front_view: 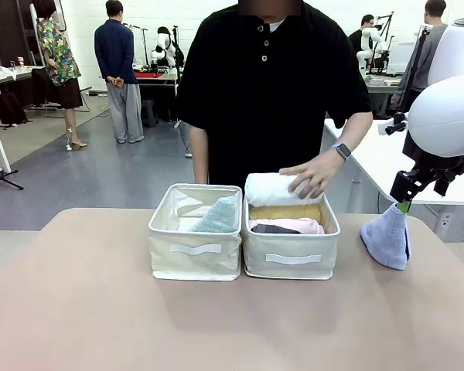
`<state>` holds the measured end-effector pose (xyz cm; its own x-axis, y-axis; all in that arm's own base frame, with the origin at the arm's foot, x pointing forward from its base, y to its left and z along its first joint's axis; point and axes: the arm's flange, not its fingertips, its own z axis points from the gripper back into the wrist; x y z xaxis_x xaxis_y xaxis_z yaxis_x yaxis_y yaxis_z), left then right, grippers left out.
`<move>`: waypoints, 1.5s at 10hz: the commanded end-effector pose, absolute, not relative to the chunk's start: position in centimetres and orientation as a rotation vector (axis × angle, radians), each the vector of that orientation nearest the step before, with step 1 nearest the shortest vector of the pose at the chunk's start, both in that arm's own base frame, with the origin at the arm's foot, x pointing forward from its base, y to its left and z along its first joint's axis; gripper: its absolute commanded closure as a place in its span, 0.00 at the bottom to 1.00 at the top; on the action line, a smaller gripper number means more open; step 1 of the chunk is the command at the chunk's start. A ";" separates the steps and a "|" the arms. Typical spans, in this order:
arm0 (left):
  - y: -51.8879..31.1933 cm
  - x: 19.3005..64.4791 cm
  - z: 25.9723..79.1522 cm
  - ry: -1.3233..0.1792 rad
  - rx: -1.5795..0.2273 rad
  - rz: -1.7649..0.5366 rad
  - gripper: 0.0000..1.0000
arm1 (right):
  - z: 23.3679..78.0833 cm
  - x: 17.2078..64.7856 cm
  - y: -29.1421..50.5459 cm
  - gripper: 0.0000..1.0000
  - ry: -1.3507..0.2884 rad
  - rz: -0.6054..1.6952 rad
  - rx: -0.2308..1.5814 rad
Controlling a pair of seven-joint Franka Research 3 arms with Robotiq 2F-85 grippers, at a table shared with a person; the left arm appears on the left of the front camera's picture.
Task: Sort the towels based on their folding style.
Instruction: Pick up another triangle-folded towel from the table and place it in the left Fabric basket.
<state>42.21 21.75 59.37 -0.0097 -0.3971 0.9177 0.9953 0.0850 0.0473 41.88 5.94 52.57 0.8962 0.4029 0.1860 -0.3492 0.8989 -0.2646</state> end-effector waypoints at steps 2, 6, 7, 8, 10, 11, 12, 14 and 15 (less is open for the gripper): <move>21.6 42.0 59.5 -0.977 -0.820 -1.309 0.05 | 52.6 47.4 5.2 0.00 -0.241 0.192 -0.134; 21.6 42.0 59.5 -0.977 -0.820 -1.309 0.05 | 49.9 53.7 3.0 0.00 -0.193 0.065 0.001; 21.6 42.0 59.5 -0.977 -0.820 -1.309 0.05 | 48.7 54.8 2.5 0.00 -0.178 0.040 0.012; 21.6 42.0 59.5 -0.977 -0.820 -1.309 0.05 | 47.3 55.6 2.0 0.00 -0.174 0.039 0.044; 21.6 42.0 59.5 -0.977 -0.820 -1.309 0.05 | 43.9 56.6 1.3 0.00 -0.125 0.007 0.039; 21.6 42.0 59.5 -0.977 -0.820 -1.309 0.05 | 42.6 56.7 1.1 0.00 -0.093 -0.001 0.036; 21.6 42.0 59.5 -0.977 -0.820 -1.309 0.05 | 41.6 56.7 1.0 0.00 -0.060 -0.011 0.041; 21.6 42.0 59.5 -0.977 -0.820 -1.309 0.05 | 40.7 56.4 0.6 0.12 -0.012 -0.011 0.061; 21.6 42.0 59.5 -0.977 -0.820 -1.309 0.05 | 40.7 56.3 0.6 0.60 -0.005 -0.004 0.061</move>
<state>42.18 21.73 59.31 -0.0088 -0.3963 0.9181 0.9953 0.0854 0.0464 56.22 0.74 40.17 0.9997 0.0133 0.0220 -0.0139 0.9996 0.0241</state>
